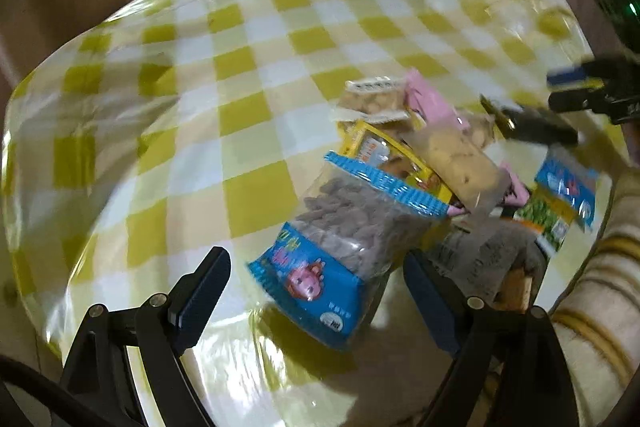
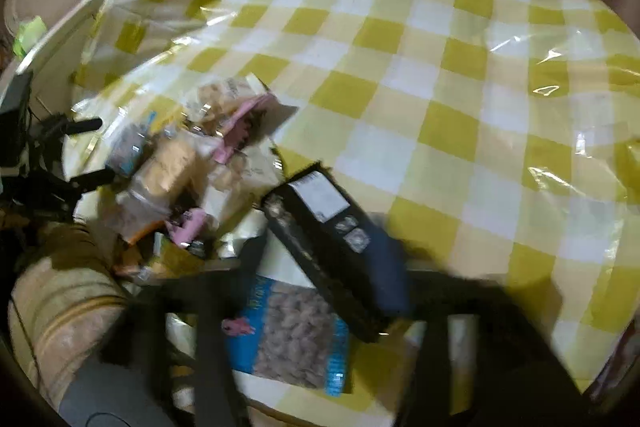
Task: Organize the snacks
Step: 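Grasp the black rectangular packet with the right tool while the left tool grasps the blue seed bag, then carry both packets to the white box and open both tools to release them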
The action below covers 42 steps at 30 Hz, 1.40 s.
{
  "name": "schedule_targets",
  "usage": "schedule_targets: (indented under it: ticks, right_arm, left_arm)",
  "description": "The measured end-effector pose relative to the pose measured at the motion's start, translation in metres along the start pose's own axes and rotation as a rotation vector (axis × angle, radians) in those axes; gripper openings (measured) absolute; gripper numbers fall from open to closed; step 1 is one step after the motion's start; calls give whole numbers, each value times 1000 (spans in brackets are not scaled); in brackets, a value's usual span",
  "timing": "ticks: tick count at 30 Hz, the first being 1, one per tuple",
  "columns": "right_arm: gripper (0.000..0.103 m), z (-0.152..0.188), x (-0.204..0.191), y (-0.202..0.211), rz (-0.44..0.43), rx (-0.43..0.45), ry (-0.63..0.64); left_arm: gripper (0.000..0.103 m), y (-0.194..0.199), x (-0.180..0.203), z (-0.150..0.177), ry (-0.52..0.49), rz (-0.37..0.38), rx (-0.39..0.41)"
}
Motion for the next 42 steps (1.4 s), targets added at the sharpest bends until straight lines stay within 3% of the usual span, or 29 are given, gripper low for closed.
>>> schedule_targets:
  ticks: [5, 7, 10, 12, 15, 16, 18, 23, 31, 42]
  right_arm:
    - [87, 2, -7, -20, 15, -68, 115]
    - [87, 2, -10, -37, 32, -115, 203]
    - [87, 3, -5, -58, 13, -177, 260]
    - [87, 2, 3, -67, -13, -194, 248]
    - [78, 0, 12, -69, -41, -167, 198]
    - [62, -1, 14, -67, -37, -151, 185]
    - [59, -3, 22, -67, -33, -144, 139]
    - [57, 2, 28, -61, -9, -102, 66]
    - [57, 2, 34, -11, 74, 18, -74]
    - [57, 20, 7, 38, 128, 74, -112]
  left_arm:
    - [87, -18, 12, -2, -74, 56, -40]
    - [70, -20, 12, -3, -76, 52, -49]
    - [61, -15, 10, -1, -61, 73, -49]
    - [60, -12, 7, 1, -44, 88, -49]
    - [57, -10, 4, 3, -6, 109, -44]
    - [56, -8, 2, 3, 13, 120, -41]
    - [54, -7, -1, 3, 36, 135, -39]
    - [51, -1, -4, 5, 80, 120, -31]
    - [50, 14, -3, 4, 115, 58, 3]
    - [49, 42, 17, -2, 126, -61, 49]
Point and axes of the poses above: each gripper's, at about its wrist camera, not at the fingertips, and y roughly against the way its jaws point, x to its right, z to its underside, the point moved 3 cm from there along -y, roughly the way its jaws point, and after that the axes turned 9 degrees about y, right-handed, at the moved point
